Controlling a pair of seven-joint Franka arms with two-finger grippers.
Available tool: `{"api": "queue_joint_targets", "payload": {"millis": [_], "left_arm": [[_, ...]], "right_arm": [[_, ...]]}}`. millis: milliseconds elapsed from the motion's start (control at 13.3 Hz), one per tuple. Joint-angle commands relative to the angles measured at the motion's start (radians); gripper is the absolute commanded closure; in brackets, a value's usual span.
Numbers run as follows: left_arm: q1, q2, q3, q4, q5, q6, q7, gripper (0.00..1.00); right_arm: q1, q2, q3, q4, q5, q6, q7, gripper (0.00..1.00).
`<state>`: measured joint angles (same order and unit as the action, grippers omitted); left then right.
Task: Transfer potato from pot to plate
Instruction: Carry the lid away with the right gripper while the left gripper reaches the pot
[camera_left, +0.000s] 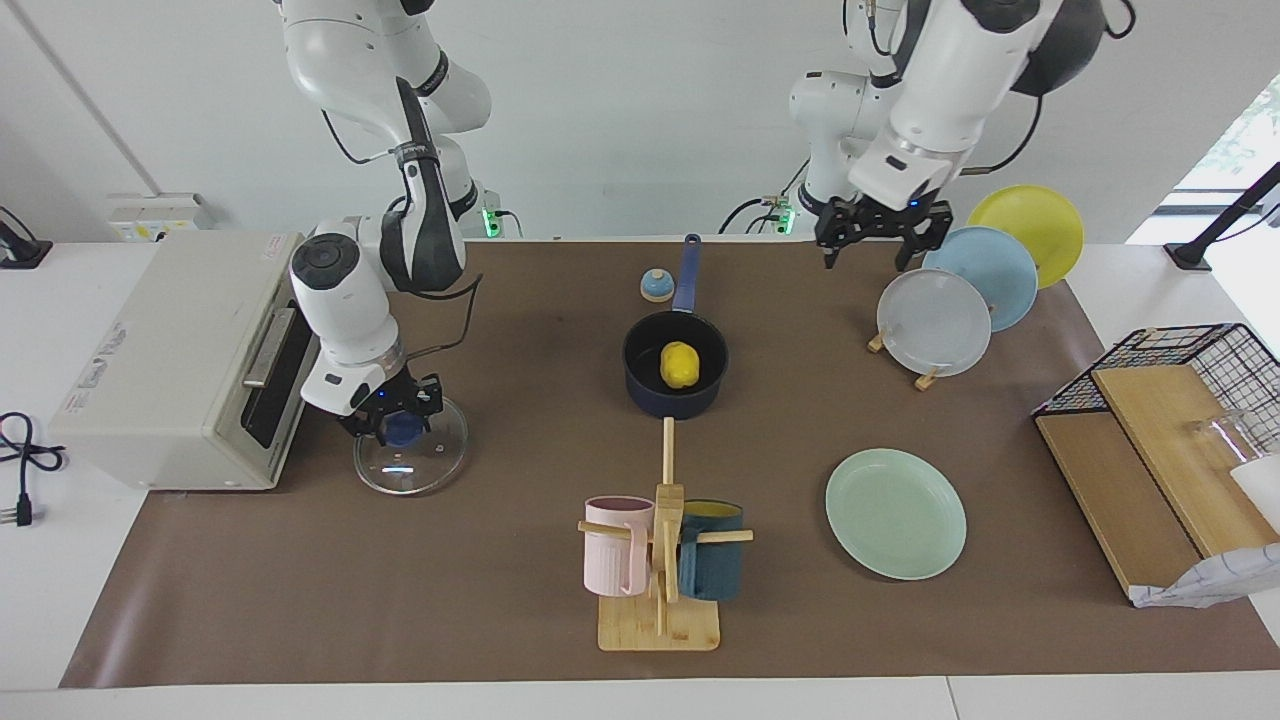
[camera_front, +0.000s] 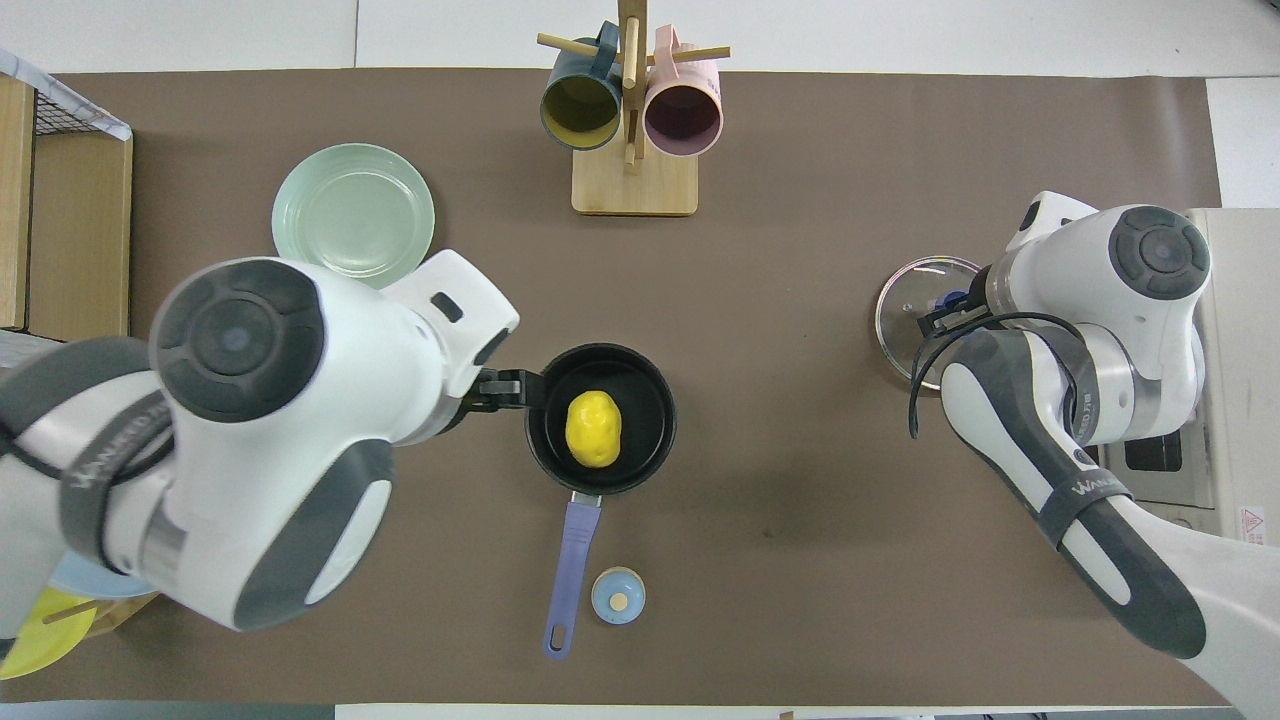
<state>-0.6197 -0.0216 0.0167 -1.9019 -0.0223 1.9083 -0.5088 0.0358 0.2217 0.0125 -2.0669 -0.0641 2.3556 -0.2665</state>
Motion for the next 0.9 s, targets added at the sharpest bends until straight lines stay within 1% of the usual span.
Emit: {"api": "queue_joint_targets", "payload": {"millis": [0,75,150,225,300,375,450,525,675,750,825], "left_arm": [[-0.078,0.133,0.020,-0.009,0.005,0.150,-0.085,0.00],[-0.089,0.155,0.020,-0.012,0.005,0.185,-0.086,0.00],[-0.094,0.173,0.020,-0.022,0.004,0.214,-0.091,0.00],[-0.109,0.192,0.020,-0.026,0.005,0.248,-0.111,0.00],[-0.114,0.207,0.022,-0.028,0.005,0.271,-0.111,0.00],[-0.111,0.215,0.022,-0.028,0.005,0.278,-0.106,0.00],[-0.110,0.221,0.022,-0.028,0.007,0.281,-0.102,0.00],[-0.112,0.233,0.022,-0.028,0.007,0.287,-0.102,0.00],[-0.117,0.261,0.020,-0.042,0.007,0.330,-0.106,0.00],[-0.127,0.265,0.020,-0.052,0.007,0.343,-0.106,0.00],[-0.130,0.272,0.022,-0.055,0.007,0.347,-0.106,0.00]], "right_arm": [[-0.017,-0.019,0.014,-0.036,0.020,0.019,-0.031,0.62],[-0.016,-0.021,0.014,-0.038,0.020,0.019,-0.027,0.43],[-0.016,-0.019,0.014,-0.035,0.020,0.019,-0.023,0.13],[-0.016,-0.019,0.014,-0.027,0.020,0.010,-0.023,0.00],[-0.016,-0.024,0.014,-0.018,0.020,0.002,-0.023,0.00],[-0.007,-0.036,0.014,0.011,0.021,-0.033,-0.022,0.00],[-0.001,-0.047,0.014,0.058,0.021,-0.095,-0.020,0.00],[0.001,-0.047,0.015,0.129,0.021,-0.186,-0.001,0.00],[-0.001,-0.050,0.052,0.274,0.021,-0.373,0.049,0.00],[-0.001,-0.050,0.053,0.356,0.021,-0.471,0.076,0.00],[0.001,-0.051,0.061,0.420,0.021,-0.542,0.101,0.00]]}}
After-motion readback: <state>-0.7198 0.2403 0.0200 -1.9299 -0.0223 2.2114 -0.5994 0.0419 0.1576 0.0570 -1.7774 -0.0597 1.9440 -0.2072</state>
